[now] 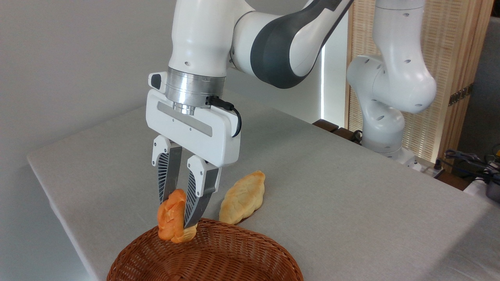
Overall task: Put bread into the basket
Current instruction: 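Lift the held roll and carry it over the wicker basket, then open the gripper to drop the roll into the basket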
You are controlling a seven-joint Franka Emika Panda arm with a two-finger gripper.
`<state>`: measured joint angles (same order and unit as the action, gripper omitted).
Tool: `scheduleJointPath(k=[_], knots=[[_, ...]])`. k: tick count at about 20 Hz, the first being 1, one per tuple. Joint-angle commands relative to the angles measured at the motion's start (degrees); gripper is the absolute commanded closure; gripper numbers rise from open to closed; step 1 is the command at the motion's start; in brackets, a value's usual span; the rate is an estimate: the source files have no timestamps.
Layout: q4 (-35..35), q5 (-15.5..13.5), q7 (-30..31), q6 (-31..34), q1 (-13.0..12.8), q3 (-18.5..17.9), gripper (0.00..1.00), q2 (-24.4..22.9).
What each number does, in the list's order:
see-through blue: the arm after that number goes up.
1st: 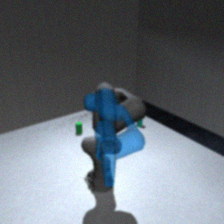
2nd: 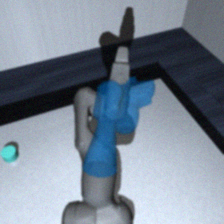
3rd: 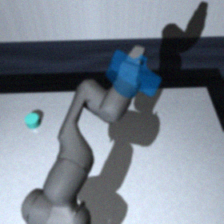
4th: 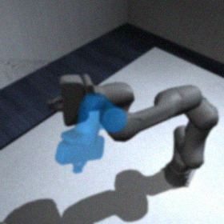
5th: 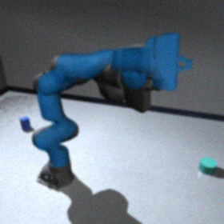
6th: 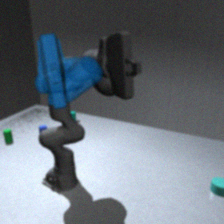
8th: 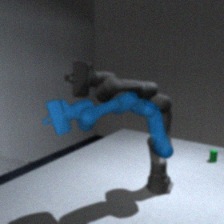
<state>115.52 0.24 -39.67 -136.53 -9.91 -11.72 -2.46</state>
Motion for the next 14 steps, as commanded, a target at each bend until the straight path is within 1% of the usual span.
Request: scheduleJointPath(k=[1,14], knots=[[-0.91,0.99,1.43,-0.40,0.06,-0.06,0.00,0.53],[-0.91,0.99,2.22,-0.31,-0.02,0.38,0.00,0.18]])
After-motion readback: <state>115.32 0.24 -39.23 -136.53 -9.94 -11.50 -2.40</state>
